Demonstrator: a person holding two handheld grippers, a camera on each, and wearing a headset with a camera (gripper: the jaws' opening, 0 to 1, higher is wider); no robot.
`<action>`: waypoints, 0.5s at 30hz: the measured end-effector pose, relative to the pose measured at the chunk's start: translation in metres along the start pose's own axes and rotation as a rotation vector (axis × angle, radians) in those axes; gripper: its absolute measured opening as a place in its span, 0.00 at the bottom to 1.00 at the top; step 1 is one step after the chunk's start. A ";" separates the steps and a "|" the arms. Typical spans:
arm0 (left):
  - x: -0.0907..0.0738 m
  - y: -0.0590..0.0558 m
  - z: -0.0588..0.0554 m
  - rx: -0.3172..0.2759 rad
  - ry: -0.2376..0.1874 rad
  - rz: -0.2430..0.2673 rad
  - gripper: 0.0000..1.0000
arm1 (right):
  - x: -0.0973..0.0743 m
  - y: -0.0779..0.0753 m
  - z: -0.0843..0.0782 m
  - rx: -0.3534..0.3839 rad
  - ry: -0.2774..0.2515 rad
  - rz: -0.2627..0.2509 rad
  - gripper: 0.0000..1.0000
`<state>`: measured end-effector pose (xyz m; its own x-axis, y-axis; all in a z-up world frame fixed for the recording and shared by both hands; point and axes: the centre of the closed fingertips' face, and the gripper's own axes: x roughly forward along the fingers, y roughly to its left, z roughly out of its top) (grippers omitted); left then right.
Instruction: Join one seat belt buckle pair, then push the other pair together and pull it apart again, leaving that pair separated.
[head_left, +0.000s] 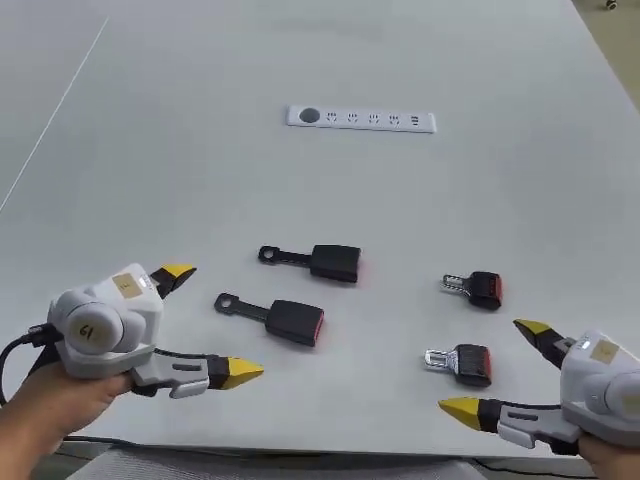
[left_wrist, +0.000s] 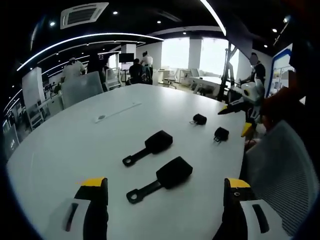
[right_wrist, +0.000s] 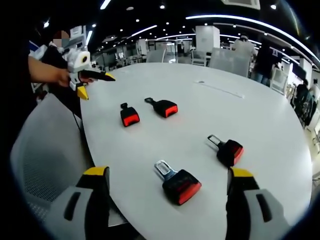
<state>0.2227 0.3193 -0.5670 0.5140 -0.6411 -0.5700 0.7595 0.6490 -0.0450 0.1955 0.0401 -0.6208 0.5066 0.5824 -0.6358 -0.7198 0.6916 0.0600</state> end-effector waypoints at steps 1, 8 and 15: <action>0.001 0.000 0.000 -0.001 0.002 -0.003 0.98 | 0.001 0.000 -0.001 -0.001 0.005 0.004 0.99; 0.016 0.000 -0.004 0.026 0.031 -0.030 0.97 | 0.005 -0.007 -0.007 -0.018 0.021 0.045 0.93; 0.028 -0.003 -0.006 0.063 0.053 -0.073 0.94 | 0.009 -0.014 -0.014 -0.037 0.046 0.092 0.90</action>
<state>0.2326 0.3016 -0.5877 0.4358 -0.6617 -0.6101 0.8185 0.5733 -0.0371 0.2033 0.0294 -0.6383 0.4163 0.6217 -0.6635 -0.7794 0.6198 0.0918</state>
